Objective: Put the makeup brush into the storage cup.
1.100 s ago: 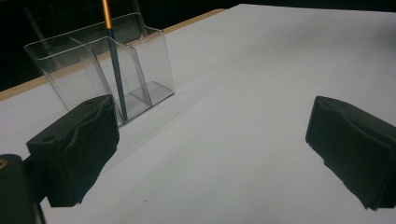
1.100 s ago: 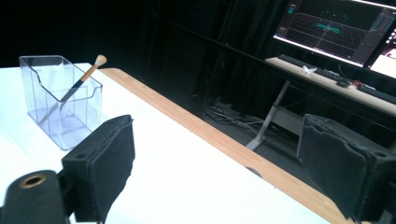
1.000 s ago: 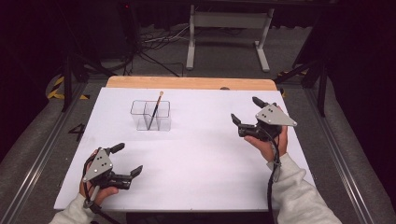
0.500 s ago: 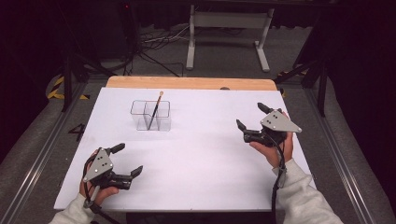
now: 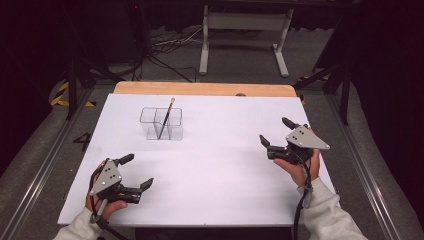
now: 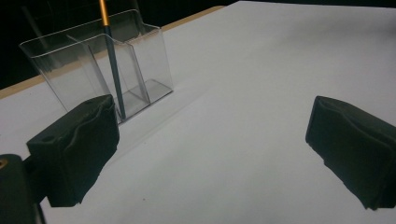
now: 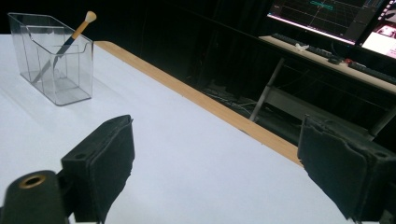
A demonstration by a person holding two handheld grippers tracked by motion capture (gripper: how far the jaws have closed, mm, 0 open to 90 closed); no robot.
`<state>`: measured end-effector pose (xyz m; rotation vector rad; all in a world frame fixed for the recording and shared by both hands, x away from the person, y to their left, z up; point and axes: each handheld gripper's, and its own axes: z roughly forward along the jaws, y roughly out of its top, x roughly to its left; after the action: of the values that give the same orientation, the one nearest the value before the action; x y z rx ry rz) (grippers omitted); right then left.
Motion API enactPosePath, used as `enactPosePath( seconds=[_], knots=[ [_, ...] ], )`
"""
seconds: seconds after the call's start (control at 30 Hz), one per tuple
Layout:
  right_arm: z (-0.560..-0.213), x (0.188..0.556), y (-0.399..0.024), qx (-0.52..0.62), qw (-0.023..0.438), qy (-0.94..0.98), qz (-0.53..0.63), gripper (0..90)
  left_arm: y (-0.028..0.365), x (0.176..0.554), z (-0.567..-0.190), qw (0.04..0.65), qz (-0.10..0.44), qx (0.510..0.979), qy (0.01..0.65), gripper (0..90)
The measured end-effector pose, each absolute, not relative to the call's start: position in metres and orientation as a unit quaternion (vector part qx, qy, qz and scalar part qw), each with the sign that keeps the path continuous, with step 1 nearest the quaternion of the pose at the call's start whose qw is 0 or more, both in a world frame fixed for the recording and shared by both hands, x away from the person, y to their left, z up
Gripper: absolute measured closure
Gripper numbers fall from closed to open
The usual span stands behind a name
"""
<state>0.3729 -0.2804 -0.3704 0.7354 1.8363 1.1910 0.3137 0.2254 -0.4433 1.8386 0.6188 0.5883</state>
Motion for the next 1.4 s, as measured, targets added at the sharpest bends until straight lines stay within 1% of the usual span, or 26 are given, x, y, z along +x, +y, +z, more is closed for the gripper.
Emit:
enactPosePath(
  seconds=[0.93,1.2,1.4],
  knots=[
    [-0.395,0.349,-0.301,0.285,0.395,0.749,0.450,10.7,0.223,0.313,-0.445,0.525,0.244,0.775,0.256,3.4],
    [-0.404,0.342,-0.305,0.276,0.396,0.755,0.444,8.5,0.223,0.313,-0.445,0.522,0.243,0.777,0.254,3.4],
    [-0.410,0.338,-0.309,0.275,0.388,0.756,0.450,6.9,0.223,0.313,-0.445,0.521,0.243,0.778,0.253,3.4]
  ],
)
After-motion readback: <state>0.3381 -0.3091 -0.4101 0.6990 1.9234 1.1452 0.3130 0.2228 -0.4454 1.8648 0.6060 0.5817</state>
